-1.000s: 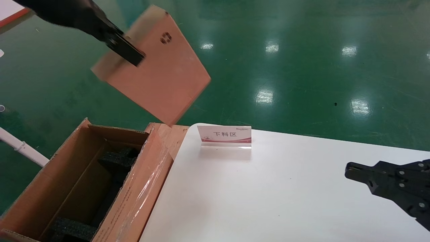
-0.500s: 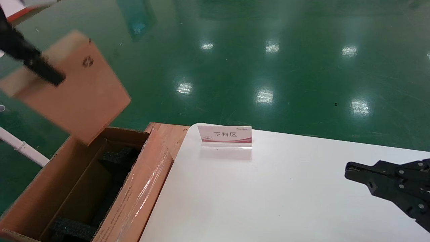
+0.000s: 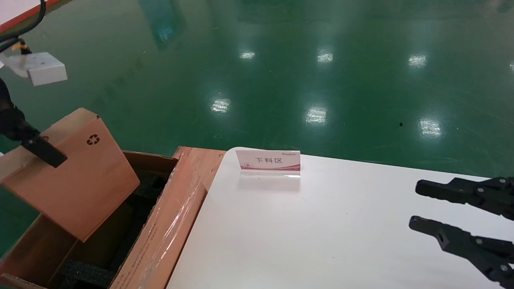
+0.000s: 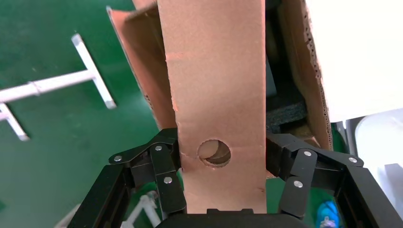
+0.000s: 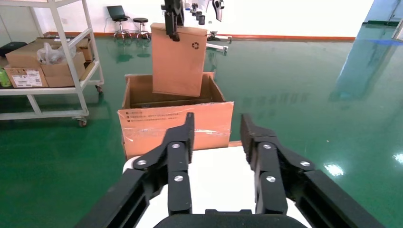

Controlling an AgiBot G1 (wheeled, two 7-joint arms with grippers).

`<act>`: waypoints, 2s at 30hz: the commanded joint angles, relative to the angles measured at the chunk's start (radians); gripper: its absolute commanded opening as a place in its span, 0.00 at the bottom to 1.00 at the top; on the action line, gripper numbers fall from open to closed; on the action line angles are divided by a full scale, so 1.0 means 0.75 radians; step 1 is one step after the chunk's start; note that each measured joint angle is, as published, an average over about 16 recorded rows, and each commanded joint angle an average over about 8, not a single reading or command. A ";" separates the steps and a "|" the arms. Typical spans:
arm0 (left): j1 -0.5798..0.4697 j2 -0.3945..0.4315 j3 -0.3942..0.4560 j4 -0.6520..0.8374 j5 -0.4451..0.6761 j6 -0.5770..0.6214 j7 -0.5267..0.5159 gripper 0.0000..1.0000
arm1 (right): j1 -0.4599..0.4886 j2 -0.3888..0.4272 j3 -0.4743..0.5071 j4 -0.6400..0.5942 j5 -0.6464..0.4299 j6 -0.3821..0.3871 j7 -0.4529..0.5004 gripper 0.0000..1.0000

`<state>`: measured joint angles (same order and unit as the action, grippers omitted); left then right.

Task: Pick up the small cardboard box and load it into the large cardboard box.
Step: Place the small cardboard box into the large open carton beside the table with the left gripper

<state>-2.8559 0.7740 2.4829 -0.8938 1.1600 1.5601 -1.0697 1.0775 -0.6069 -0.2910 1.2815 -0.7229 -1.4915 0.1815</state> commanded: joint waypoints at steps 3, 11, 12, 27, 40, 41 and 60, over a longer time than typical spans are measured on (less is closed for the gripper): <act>0.011 -0.039 0.037 -0.020 -0.005 -0.029 -0.022 0.00 | 0.000 0.000 0.000 0.000 0.000 0.000 0.000 1.00; 0.065 -0.126 0.063 -0.094 0.043 -0.146 -0.102 0.00 | 0.000 0.000 -0.001 0.000 0.001 0.000 0.000 1.00; 0.072 -0.135 0.066 -0.101 0.049 -0.161 -0.115 0.00 | 0.000 0.000 -0.001 0.000 0.001 0.000 -0.001 1.00; 0.190 -0.231 0.110 -0.177 0.124 -0.367 -0.254 0.00 | 0.000 0.001 -0.002 0.000 0.002 0.001 -0.001 1.00; 0.254 -0.270 0.135 -0.186 0.186 -0.492 -0.313 0.00 | 0.001 0.001 -0.003 0.000 0.002 0.001 -0.002 1.00; 0.260 -0.272 0.136 -0.186 0.190 -0.503 -0.316 0.00 | 0.001 0.001 -0.003 0.000 0.002 0.001 -0.002 1.00; 0.364 -0.282 0.161 -0.156 0.267 -0.653 -0.339 0.00 | 0.001 0.002 -0.005 0.000 0.003 0.002 -0.002 1.00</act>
<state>-2.5850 0.5609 2.6042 -1.0145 1.3576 1.0751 -1.3267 1.0783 -0.6054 -0.2946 1.2815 -0.7205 -1.4899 0.1797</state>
